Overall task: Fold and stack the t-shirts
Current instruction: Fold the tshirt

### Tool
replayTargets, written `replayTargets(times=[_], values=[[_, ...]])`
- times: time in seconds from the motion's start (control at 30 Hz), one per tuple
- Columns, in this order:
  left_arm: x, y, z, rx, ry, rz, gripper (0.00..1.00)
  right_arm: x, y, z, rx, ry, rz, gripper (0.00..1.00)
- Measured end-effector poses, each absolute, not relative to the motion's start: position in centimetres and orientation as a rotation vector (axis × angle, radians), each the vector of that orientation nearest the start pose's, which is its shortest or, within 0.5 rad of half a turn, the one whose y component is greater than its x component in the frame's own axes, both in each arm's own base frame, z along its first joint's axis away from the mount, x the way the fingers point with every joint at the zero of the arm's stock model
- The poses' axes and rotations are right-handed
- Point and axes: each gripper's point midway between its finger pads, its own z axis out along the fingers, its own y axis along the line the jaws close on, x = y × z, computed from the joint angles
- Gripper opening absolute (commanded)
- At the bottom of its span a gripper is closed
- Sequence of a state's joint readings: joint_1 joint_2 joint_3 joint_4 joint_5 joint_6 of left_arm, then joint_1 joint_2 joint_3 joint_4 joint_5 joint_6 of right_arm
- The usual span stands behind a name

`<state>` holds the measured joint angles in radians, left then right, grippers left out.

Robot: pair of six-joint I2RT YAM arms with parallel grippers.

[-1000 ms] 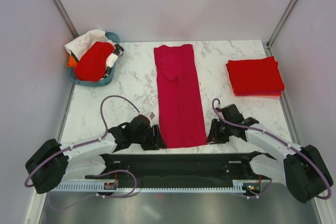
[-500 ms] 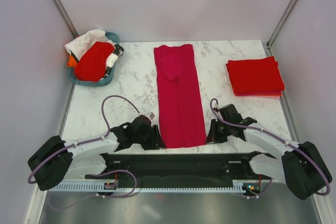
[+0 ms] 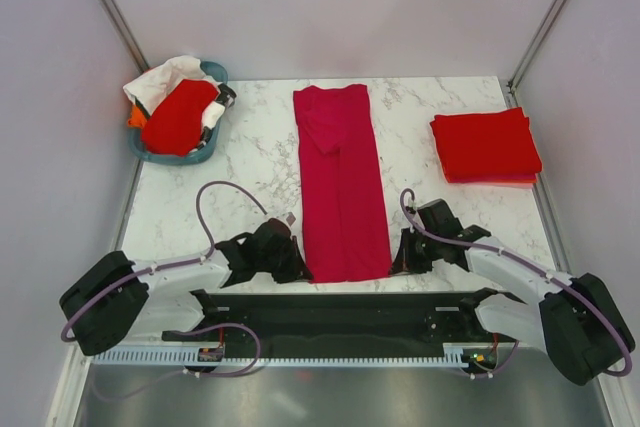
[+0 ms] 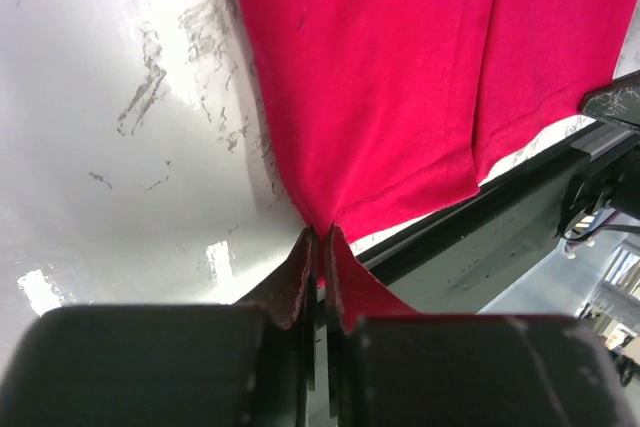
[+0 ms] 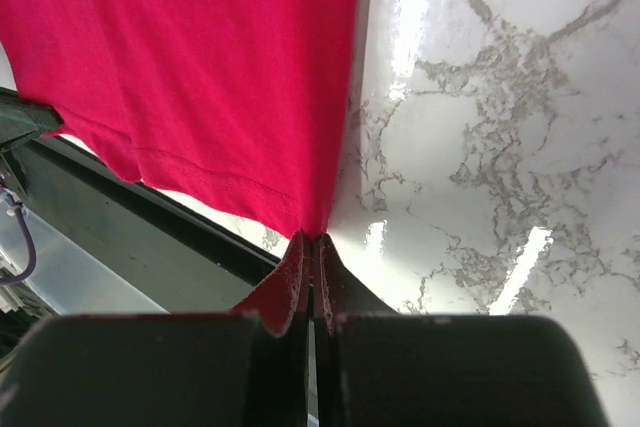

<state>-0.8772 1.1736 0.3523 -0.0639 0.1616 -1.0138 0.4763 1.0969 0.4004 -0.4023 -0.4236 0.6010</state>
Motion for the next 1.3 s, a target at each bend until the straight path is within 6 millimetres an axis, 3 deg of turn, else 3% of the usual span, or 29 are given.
replayTargets(times=[0.37,0.5,0.67,0.87,1.03,1.3], values=[[12.1,-24.2,3.2,-0.112,2.676,-0.982,0.02,12.5,18.4,2.9,-0.033,2.815,0.917,0.00],[13.0,-23.9,4.1,-0.163,2.655,-1.035,0.02,13.3,18.9,4.2,-0.044,2.787,0.927,0.00],[16.5,-22.6,5.8,-0.286,2.597,-1.070,0.02,18.1,20.7,8.9,-0.062,2.647,0.923,0.00],[22.7,-22.6,10.7,-0.288,2.463,-1.074,0.02,25.7,22.6,13.4,-0.010,2.529,0.895,0.00],[27.9,-22.0,13.1,-0.309,2.402,-1.052,0.02,29.9,22.5,13.7,0.062,2.515,0.847,0.00],[34.0,-21.8,12.8,-0.346,2.417,-1.006,0.02,34.8,20.5,11.6,0.209,2.539,0.761,0.00]])
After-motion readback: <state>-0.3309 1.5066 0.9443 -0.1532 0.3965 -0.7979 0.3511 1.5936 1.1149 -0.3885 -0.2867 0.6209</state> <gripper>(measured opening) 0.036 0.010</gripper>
